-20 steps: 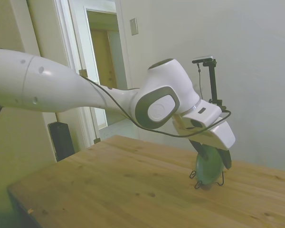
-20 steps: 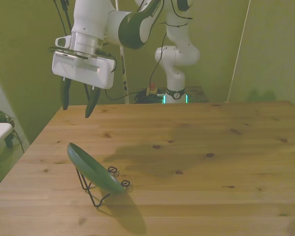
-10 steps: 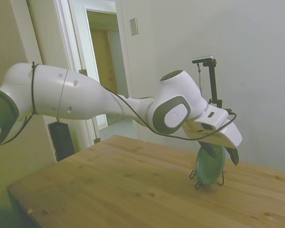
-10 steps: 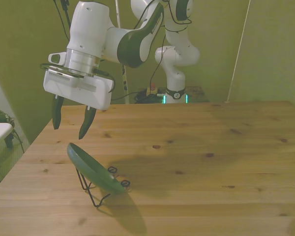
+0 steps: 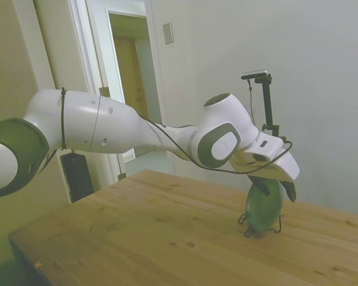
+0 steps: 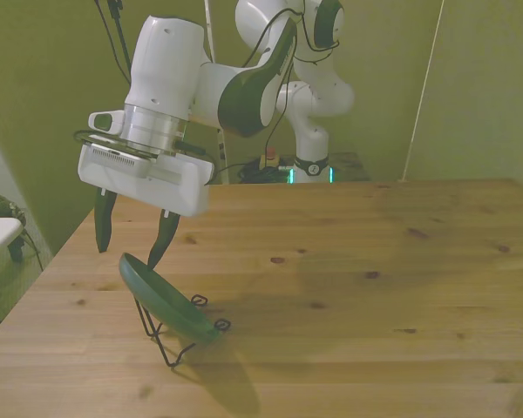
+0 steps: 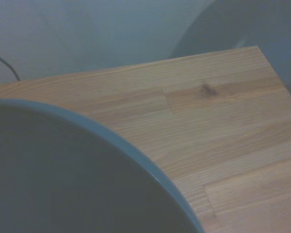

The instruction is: Unload the plate

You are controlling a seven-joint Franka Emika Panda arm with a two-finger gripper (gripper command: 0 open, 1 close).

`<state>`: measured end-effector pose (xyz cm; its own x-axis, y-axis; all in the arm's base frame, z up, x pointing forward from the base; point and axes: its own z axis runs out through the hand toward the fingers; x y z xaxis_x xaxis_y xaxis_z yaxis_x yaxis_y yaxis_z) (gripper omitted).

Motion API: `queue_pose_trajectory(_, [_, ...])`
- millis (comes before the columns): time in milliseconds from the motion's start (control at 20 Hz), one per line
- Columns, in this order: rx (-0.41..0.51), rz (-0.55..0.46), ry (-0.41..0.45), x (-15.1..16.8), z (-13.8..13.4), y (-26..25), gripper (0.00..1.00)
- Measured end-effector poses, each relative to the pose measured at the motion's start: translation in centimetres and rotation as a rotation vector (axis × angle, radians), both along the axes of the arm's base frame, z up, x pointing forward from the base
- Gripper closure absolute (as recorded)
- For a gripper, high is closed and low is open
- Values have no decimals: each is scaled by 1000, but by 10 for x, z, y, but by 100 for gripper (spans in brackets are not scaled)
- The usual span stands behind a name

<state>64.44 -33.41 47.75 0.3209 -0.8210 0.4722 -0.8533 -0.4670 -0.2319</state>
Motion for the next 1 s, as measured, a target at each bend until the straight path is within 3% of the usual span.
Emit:
queue_pose_trajectory(50, [-1,1,0,0,0,0,100])
queue_pose_trajectory(1000, [-24,32,35,-2,-11,-9,100])
